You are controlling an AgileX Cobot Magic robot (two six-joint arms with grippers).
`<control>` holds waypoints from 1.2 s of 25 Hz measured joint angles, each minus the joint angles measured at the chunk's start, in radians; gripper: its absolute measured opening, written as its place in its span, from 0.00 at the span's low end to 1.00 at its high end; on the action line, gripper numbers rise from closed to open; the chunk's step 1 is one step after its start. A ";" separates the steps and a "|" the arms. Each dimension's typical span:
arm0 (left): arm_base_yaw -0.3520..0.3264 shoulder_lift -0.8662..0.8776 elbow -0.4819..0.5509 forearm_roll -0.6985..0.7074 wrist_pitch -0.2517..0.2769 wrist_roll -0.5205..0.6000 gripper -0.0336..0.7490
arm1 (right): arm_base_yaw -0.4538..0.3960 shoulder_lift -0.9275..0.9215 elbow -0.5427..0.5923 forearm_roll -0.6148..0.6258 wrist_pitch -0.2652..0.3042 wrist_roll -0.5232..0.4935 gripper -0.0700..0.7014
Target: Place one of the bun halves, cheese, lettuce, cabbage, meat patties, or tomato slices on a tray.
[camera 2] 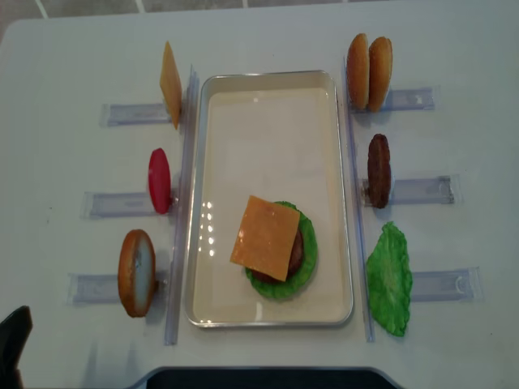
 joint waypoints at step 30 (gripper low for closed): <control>0.001 -0.091 0.000 -0.006 -0.001 0.000 0.60 | 0.000 0.000 0.000 0.000 0.000 0.000 0.62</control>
